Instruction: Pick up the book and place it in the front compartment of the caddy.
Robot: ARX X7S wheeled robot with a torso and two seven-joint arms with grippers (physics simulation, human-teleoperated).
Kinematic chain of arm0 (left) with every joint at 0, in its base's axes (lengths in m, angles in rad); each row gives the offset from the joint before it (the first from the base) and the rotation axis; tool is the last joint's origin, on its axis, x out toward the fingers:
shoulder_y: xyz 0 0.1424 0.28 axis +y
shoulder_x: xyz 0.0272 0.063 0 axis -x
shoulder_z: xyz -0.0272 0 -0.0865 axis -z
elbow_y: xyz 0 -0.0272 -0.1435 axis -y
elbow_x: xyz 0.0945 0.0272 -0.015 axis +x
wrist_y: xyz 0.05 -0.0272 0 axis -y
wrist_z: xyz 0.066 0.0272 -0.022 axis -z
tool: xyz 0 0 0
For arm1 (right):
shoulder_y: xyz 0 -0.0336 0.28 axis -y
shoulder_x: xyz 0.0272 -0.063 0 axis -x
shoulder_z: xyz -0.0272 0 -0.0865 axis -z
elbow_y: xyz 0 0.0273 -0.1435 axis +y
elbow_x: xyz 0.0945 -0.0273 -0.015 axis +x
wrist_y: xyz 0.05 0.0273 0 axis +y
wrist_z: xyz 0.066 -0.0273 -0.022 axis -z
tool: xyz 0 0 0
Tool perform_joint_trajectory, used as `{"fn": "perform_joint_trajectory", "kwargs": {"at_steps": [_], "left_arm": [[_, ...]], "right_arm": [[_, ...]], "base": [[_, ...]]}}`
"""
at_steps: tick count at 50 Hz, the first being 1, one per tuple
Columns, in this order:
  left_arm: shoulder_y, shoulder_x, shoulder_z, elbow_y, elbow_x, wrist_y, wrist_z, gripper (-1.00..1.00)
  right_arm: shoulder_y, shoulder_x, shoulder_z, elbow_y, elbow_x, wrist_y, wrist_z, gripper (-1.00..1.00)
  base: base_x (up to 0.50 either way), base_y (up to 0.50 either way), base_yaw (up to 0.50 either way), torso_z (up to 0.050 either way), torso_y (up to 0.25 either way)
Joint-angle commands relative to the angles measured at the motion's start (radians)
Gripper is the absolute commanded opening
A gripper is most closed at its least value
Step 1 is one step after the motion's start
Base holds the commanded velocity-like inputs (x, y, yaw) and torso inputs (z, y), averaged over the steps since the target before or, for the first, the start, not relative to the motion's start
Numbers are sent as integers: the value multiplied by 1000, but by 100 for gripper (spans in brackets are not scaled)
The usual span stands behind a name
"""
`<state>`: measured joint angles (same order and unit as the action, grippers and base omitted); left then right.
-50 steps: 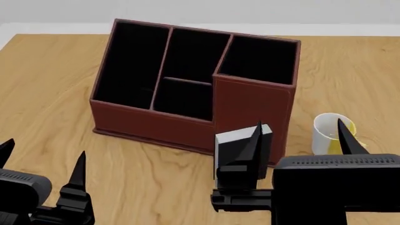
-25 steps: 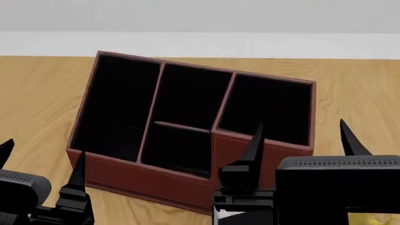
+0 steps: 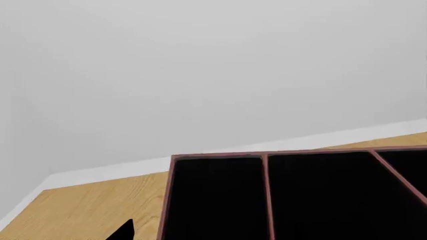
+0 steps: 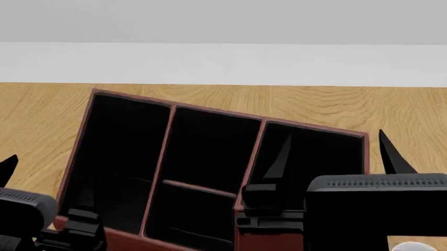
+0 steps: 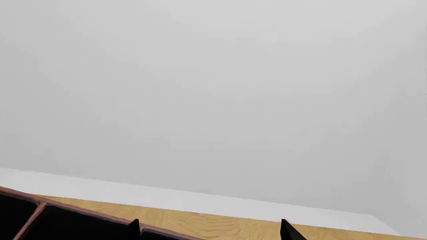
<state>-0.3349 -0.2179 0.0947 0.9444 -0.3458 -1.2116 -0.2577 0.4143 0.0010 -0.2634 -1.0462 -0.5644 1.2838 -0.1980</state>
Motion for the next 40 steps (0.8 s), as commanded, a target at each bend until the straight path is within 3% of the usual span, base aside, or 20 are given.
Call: {"fn": "perform_joint_trajectory", "kwargs": {"at_steps": [1,9,19,32,35,40], "left_arm": [[-7,6,-6,-20,-23,-2,7,100],[-25,-30,-10,-54,-57,-20,55,100],[-96,-73,-18,-49,-153,-167,138,100],[-189,-123,37,-2,-249,-354,155,100],[-210,-157,25,-23,-413,-358,64,100],[-290,-218,1,-116,-904,-355,-260,100]], "right_arm": [[9,0,3,-1,-3,-9,-7,100],[15,-1,3,-1,-27,-10,-34,100],[45,-1,-21,-1,-86,23,-74,100],[69,-1,-41,-1,-133,54,-105,100],[78,-1,-45,-1,-146,63,-115,100],[95,-1,-61,-1,-176,79,-132,100]], "base": [[0,0,0,0,0],[0,0,0,0,0],[0,0,0,0,0],[0,0,0,0,0],[0,0,0,0,0],[0,0,0,0,0]]}}
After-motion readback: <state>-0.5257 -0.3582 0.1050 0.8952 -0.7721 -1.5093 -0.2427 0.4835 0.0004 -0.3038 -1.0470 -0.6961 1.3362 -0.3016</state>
